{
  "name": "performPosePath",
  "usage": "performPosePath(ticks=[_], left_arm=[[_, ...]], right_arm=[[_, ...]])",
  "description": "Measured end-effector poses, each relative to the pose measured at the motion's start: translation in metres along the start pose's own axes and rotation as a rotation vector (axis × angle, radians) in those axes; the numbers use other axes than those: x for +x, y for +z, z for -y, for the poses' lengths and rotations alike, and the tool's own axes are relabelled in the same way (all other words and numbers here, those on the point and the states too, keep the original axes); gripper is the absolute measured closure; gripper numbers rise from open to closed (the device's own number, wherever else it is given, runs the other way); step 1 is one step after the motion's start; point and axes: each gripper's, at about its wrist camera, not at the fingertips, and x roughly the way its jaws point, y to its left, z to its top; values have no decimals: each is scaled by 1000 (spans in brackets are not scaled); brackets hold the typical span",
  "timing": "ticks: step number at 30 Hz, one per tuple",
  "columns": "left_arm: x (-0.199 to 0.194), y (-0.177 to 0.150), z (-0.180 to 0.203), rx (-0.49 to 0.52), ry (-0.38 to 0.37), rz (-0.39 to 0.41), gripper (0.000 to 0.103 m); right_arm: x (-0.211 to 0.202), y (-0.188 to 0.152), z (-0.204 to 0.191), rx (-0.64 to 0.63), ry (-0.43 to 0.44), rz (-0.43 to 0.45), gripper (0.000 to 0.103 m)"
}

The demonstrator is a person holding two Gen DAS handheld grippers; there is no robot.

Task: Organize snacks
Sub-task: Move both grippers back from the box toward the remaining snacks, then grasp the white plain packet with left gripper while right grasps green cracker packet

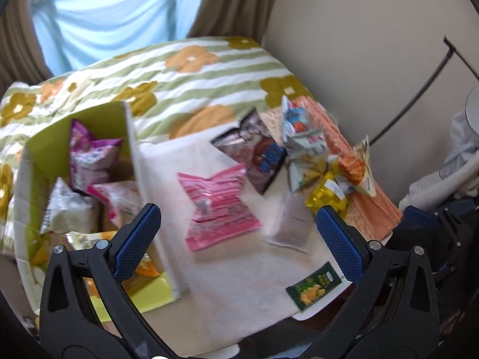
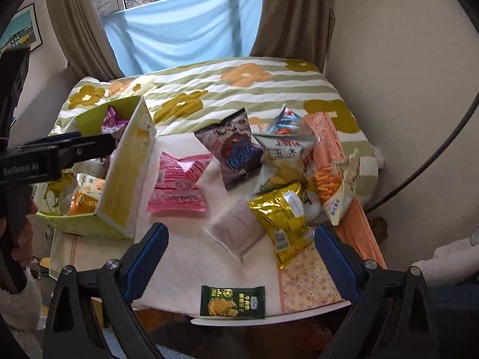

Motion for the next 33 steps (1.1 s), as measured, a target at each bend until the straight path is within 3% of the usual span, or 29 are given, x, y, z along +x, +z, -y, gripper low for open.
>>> performPosePath(ticks=[7,17,26,33], left_arm=[[65,-9,48,104,-43,-123,0],[163,-32,75,269,-149,-303,0],[203,-38,84,334,-227,-378,0],[222,-39,91,383,-206,-392,3]], right_arm=[[31,-35,16,-6,41,-98,6],[101,-81,-12,-44,37,-290,6],[128,-95,-29,-74,-21,-339,6],[137,-99,-29,-40,-26,-353,6]])
